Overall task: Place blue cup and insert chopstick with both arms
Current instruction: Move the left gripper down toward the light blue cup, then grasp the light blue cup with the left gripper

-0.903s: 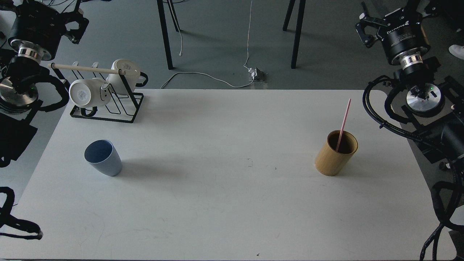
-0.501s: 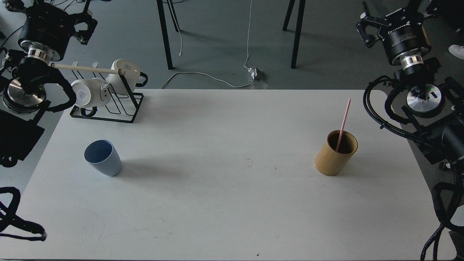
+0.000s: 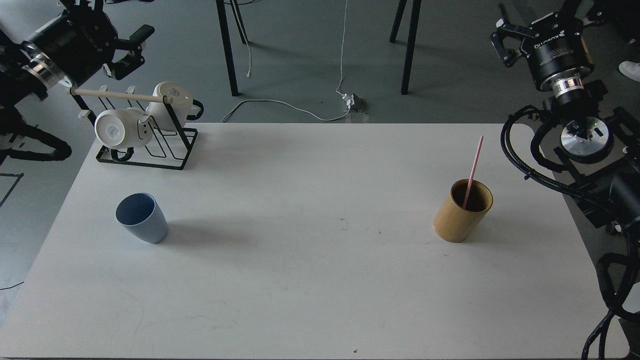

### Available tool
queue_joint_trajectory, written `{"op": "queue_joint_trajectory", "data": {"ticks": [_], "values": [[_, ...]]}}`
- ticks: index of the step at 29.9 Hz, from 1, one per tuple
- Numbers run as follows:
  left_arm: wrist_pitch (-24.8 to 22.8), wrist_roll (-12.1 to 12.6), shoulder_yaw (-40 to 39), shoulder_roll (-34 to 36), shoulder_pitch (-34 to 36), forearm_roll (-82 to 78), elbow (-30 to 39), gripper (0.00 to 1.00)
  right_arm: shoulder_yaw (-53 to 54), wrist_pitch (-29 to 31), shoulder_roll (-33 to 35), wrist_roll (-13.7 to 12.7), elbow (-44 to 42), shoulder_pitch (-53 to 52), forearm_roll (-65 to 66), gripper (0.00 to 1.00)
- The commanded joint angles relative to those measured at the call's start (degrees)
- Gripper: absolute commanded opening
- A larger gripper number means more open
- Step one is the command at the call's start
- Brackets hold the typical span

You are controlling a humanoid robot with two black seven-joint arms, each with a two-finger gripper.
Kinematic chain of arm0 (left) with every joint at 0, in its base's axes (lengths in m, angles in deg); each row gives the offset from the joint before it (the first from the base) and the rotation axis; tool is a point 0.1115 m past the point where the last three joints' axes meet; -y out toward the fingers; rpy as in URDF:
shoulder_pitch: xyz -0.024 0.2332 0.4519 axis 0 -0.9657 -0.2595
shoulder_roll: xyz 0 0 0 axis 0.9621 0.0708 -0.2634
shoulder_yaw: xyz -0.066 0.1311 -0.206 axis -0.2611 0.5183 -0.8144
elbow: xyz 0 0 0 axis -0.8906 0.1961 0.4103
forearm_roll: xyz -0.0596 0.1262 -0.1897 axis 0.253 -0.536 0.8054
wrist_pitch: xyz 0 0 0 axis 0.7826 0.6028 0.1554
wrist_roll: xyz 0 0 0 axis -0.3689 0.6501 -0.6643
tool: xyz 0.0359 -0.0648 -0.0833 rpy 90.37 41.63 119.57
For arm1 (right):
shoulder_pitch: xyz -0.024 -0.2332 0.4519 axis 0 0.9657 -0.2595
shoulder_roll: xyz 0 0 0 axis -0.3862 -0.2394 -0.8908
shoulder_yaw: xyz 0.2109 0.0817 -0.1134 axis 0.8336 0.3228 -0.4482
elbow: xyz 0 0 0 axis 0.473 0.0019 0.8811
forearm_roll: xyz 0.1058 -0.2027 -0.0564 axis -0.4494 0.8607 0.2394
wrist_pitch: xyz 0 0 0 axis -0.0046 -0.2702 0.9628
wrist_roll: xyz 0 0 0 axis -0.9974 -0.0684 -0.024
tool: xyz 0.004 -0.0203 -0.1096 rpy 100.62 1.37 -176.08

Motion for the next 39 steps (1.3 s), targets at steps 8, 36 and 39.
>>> {"op": "queue_joint_trajectory", "data": {"ticks": [8,36,39], "values": [[0.04,-0.59,2.15,15.24,-4.41,-38.69,18.29,0.95,0.02,0.0,0.79,0.15,0.25,1.93,-0.03,1.0],[15.39,-12.98,17.97,13.15,-11.36,-74.49,1.17,0.73,2.84,0.0,1.84,0.24,0.69,3.51,-0.12,1.0],[15.39,-12.9,19.03,11.83,-11.36,-74.49,0.99,0.72,2.84,0.0,1.93,0.24,0.69,3.51,-0.12,1.0]]}}
